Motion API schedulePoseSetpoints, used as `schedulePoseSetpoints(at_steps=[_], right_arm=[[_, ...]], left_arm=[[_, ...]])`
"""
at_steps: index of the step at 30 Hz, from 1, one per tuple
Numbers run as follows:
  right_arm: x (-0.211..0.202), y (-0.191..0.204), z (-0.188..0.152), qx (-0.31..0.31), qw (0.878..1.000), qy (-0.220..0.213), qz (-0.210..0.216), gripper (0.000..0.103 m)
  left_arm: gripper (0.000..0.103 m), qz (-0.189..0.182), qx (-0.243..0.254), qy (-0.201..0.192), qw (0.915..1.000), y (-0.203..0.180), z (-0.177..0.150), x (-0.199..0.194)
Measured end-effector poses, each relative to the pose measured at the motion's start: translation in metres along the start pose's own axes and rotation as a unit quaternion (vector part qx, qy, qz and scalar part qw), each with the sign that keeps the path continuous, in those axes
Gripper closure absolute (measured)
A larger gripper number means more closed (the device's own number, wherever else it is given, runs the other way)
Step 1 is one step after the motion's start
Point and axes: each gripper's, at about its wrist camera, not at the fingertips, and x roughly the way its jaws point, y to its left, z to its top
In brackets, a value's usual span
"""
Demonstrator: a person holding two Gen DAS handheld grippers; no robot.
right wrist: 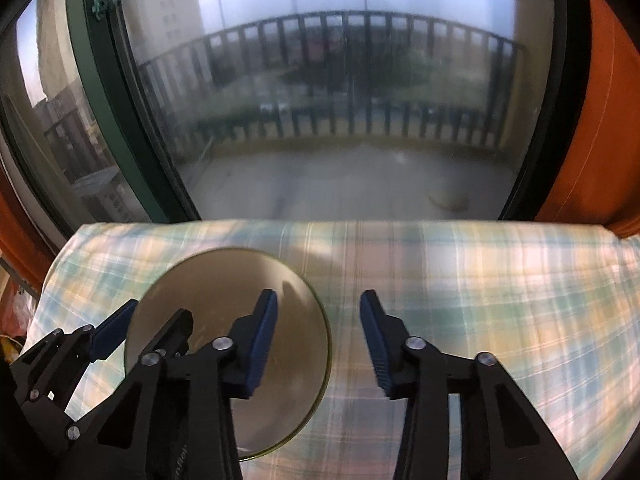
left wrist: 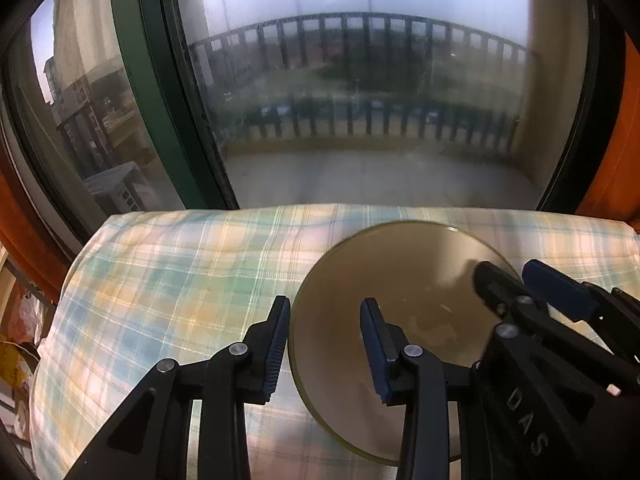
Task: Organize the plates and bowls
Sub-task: 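Close both grippers on the rim of the stacked plain plates, then lift the plain plates with both grippers toward the flower-pattern bowl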
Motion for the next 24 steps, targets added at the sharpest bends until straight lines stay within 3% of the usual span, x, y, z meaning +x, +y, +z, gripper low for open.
schedulePoseSetpoints(at_steps=[2, 7, 18, 24], right_arm=[[0.003, -0.001, -0.002, 0.002, 1.0, 0.006, -0.013, 0.075], [0.006, 0.0, -0.004, 0.0, 1.0, 0.011, -0.004, 0.084], [0.001, 0.004, -0.003, -0.005, 1.0, 0.018, -0.008, 0.084], [-0.016, 0.005, -0.004, -0.006, 1.0, 0.015, -0.007, 0.084]], left_arm=[[0.07, -0.002, -0.004, 0.002, 1.0, 0.001, -0.001, 0.003], [0.077, 0.001, -0.004, 0.002, 1.0, 0.001, -0.002, 0.005], [0.08, 0.0, -0.012, 0.018, 0.9998, 0.005, -0.004, 0.0], [0.08, 0.0, -0.014, 0.002, 0.9999, 0.008, -0.006, -0.02]])
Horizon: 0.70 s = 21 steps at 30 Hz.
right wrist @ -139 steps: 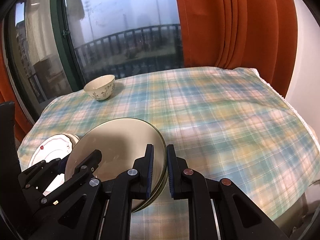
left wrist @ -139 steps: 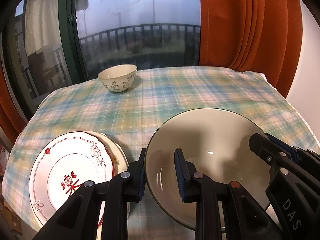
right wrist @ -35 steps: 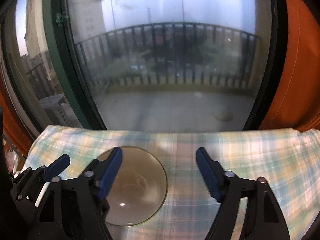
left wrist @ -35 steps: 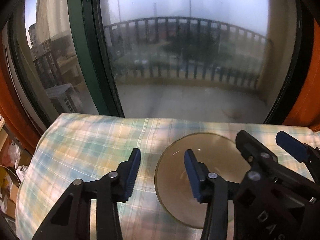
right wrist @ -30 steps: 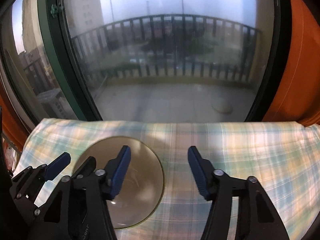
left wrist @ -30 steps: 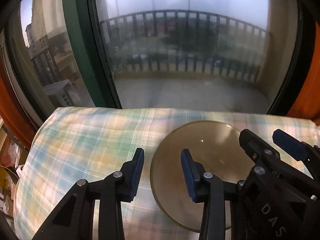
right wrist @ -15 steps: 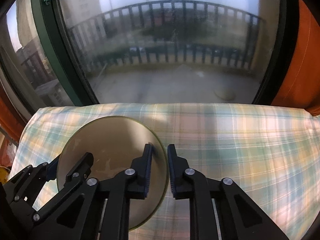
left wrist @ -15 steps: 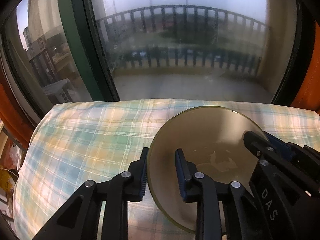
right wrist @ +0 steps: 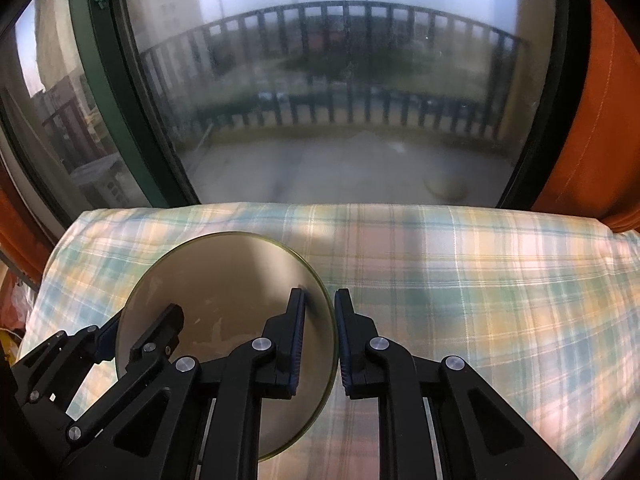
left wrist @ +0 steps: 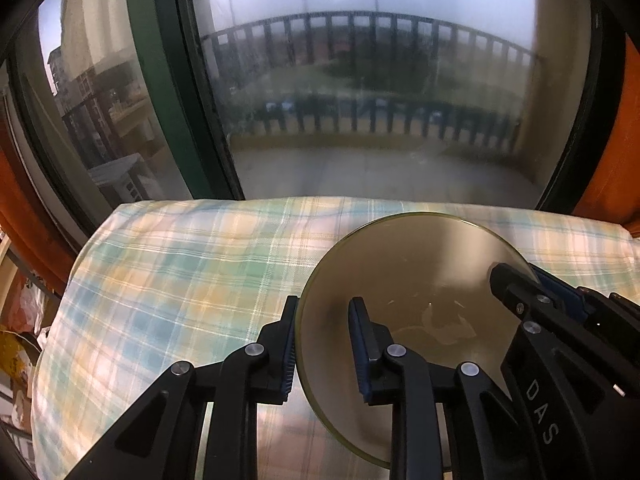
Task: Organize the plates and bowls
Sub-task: 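Lift the plain plates with both grippers toward the flower-pattern bowl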
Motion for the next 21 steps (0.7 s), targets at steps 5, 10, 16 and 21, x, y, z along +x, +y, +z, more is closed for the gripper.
schedulePoseSetpoints(at_steps=[5, 10, 16, 21], right_arm=[[-0.024, 0.005, 0.0, -0.008, 1.0, -0.015, -0.005, 0.084], [-0.049, 0.009, -0.001, -0.016, 1.0, -0.025, -0.01, 0.084], [-0.082, 0.01, -0.006, -0.022, 0.999, -0.044, -0.014, 0.084], [-0.109, 0.009, -0.011, -0.028, 0.997, -0.062, -0.021, 0.085]], left_arm=[[0.08, -0.003, -0.005, -0.016, 0.9999, 0.003, 0.0, -0.024], [0.08, -0.009, -0.008, -0.029, 0.9995, 0.006, -0.001, -0.048], [0.08, -0.01, -0.007, -0.052, 0.9986, 0.006, -0.006, -0.078], [0.08, -0.015, -0.003, -0.066, 0.9977, 0.004, -0.012, -0.099]])
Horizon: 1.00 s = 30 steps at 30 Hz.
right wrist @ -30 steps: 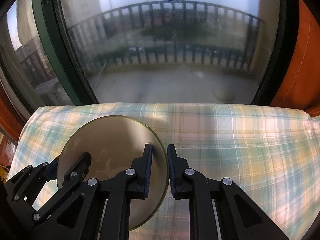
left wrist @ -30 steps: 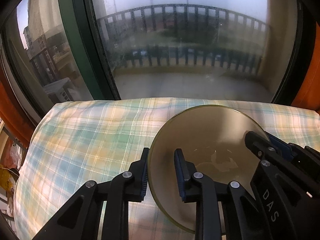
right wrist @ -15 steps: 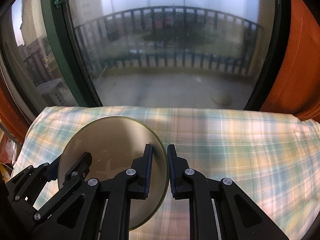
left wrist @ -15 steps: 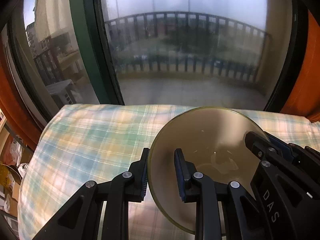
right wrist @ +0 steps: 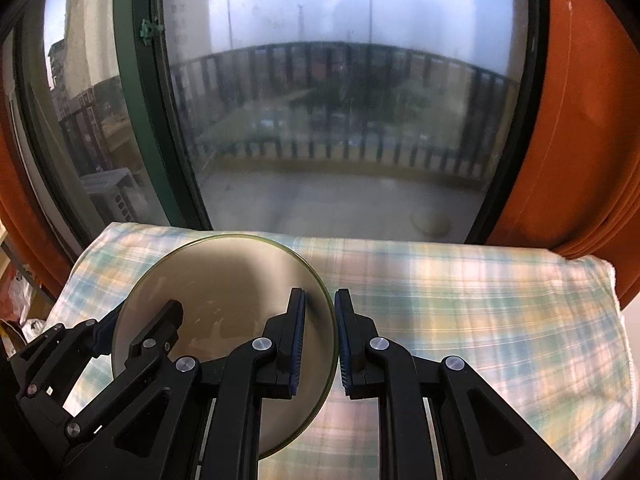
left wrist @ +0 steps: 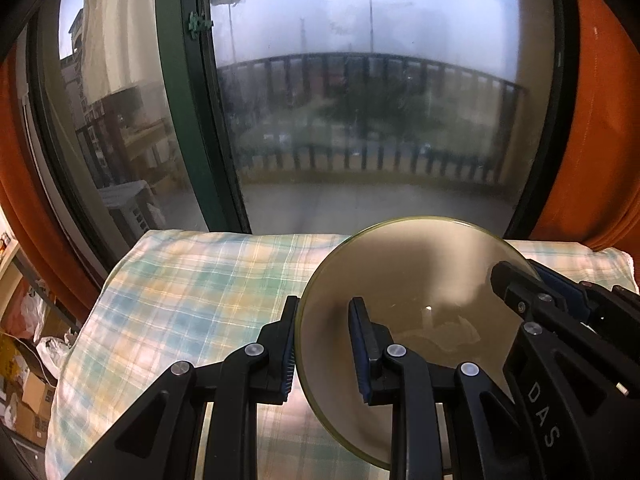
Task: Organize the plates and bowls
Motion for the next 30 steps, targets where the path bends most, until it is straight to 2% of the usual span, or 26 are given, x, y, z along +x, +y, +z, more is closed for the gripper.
schedulePoseSetpoints(at_steps=[10, 30], right_arm=[[-0.043, -0.007, -0.017, -0.001, 1.0, -0.025, -0.007, 0.084], [-0.144, -0.038, -0.1, 0.018, 0.998, -0.046, -0.033, 0.085]], left_arm=[[0.08, -0.008, 0.008, -0.015, 0.9998, -0.005, -0.019, -0.036], [0.08, -0.036, 0.033, -0.032, 0.9983, -0.041, -0.087, -0.123]])
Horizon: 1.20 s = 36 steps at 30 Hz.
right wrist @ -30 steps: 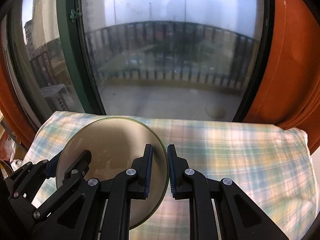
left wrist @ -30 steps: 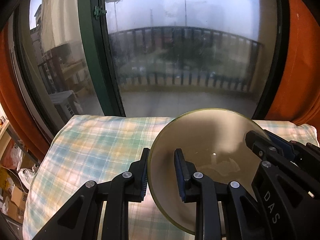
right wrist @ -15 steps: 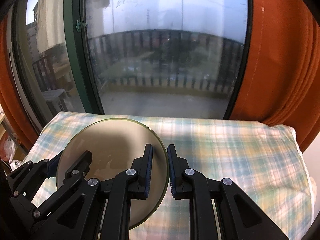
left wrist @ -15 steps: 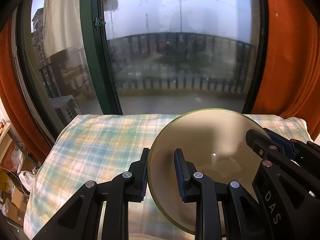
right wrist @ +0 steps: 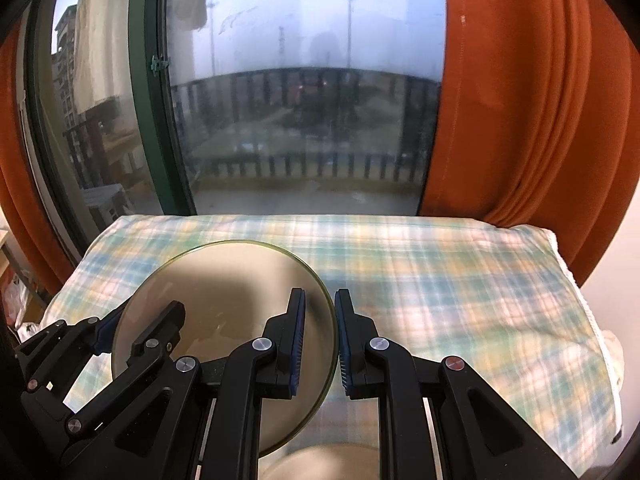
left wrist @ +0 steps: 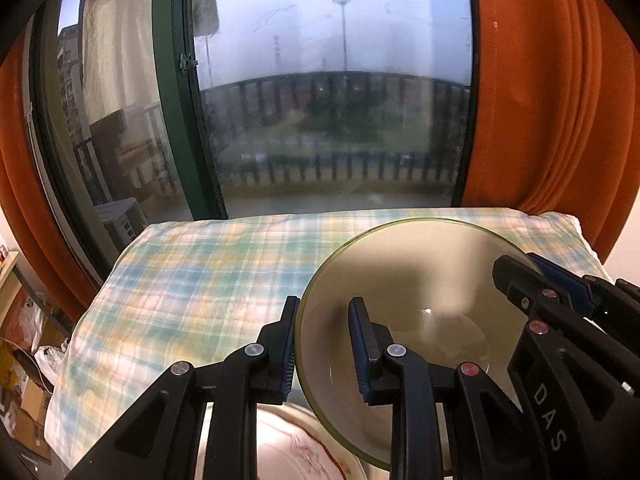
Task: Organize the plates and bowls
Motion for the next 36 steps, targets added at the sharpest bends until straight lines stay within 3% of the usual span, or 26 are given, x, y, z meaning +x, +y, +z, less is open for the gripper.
schedulePoseSetpoints(at_steps=[17, 36], right_arm=[[-0.049, -0.028, -0.056, 0.015, 1.0, -0.012, -0.007, 0.085], [-0.048, -0.056, -0.102, 0.042, 0.999, 0.019, -0.012, 0.085]], left_arm=[[0.08, -0.033, 0.014, 0.005, 0.9994, -0.027, -0.049, -0.029], [0.08, -0.056, 0.034, 0.034, 0.9972, -0.055, -0.088, -0.026]])
